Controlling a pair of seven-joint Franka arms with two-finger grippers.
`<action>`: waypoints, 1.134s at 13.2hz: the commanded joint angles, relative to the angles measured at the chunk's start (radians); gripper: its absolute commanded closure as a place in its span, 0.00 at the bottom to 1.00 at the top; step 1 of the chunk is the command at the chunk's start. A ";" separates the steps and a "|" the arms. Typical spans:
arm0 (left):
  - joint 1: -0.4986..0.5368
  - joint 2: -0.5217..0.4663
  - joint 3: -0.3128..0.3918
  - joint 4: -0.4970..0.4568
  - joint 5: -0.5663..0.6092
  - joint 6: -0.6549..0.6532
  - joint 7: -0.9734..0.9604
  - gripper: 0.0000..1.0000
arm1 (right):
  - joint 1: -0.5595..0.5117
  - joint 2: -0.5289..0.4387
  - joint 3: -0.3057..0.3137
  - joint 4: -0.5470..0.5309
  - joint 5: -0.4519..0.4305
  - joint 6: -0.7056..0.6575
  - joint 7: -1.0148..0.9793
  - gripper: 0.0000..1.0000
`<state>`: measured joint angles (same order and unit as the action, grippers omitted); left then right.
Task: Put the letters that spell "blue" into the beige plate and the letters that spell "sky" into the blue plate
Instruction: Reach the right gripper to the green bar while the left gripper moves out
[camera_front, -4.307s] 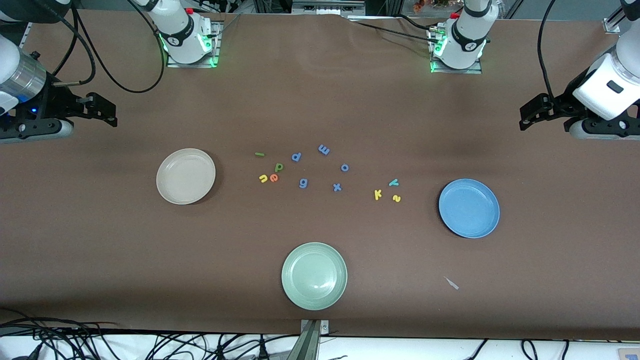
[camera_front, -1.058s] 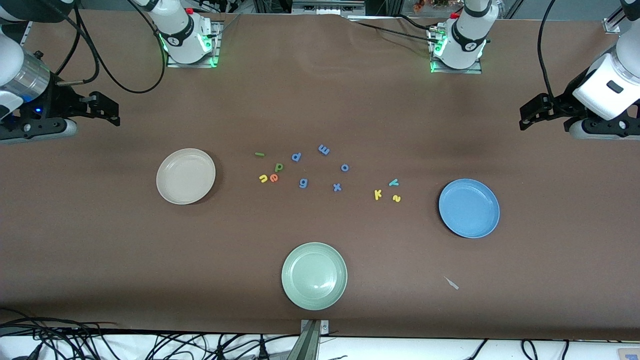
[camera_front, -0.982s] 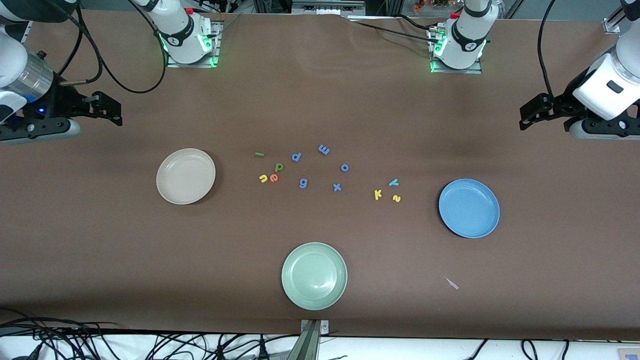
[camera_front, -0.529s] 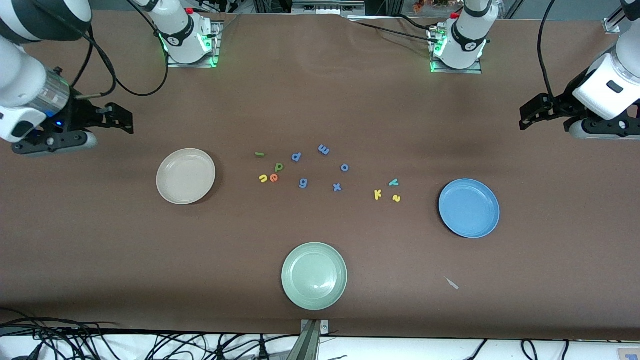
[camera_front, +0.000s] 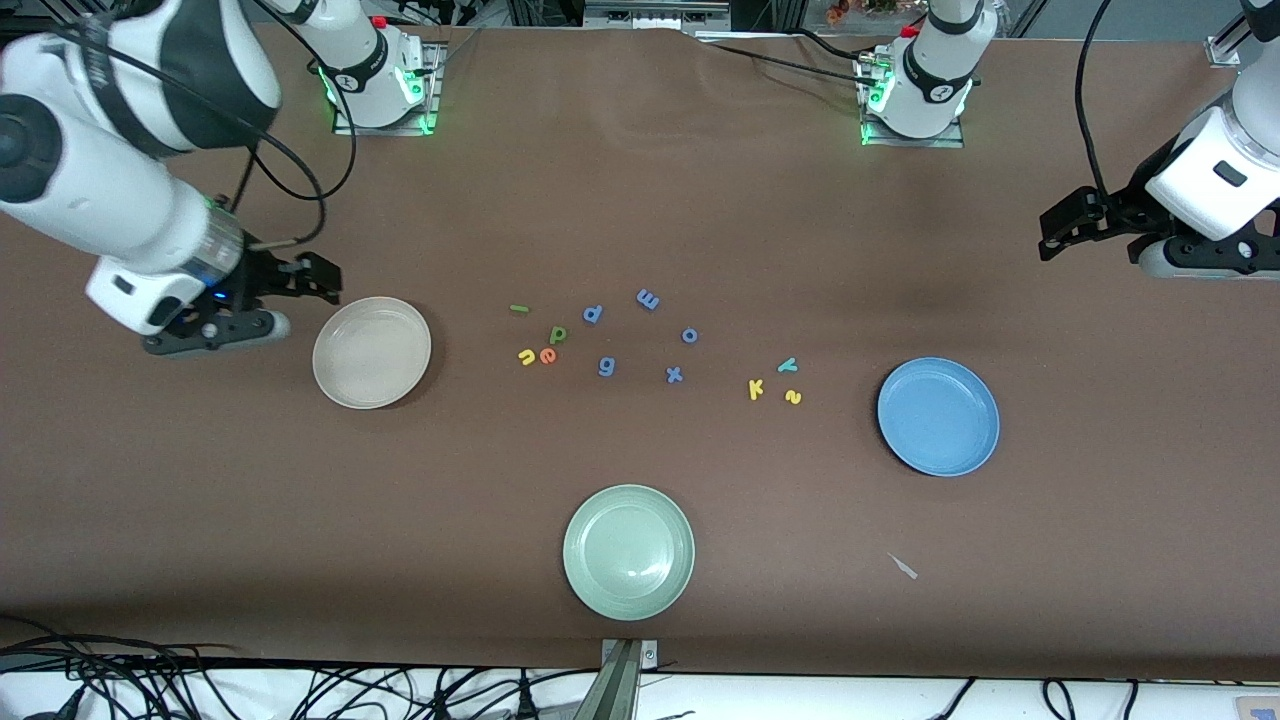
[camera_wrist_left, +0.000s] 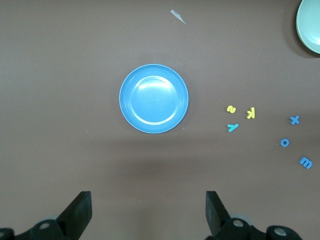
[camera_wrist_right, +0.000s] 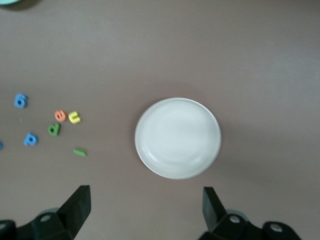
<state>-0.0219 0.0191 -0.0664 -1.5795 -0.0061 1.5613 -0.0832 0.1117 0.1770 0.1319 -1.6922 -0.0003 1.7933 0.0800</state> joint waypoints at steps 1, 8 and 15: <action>0.008 -0.001 -0.003 0.016 0.021 -0.020 0.005 0.00 | -0.001 -0.005 0.069 -0.092 0.002 0.107 0.136 0.01; 0.043 0.004 -0.007 0.016 0.015 -0.063 0.011 0.00 | 0.000 0.090 0.218 -0.308 -0.054 0.469 0.419 0.01; 0.017 0.094 -0.018 0.061 -0.011 -0.055 0.013 0.00 | 0.054 0.272 0.255 -0.435 -0.283 0.770 0.853 0.01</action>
<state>0.0098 0.0392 -0.0814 -1.5784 -0.0078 1.5186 -0.0816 0.1423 0.4030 0.3800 -2.1308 -0.2069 2.5214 0.8048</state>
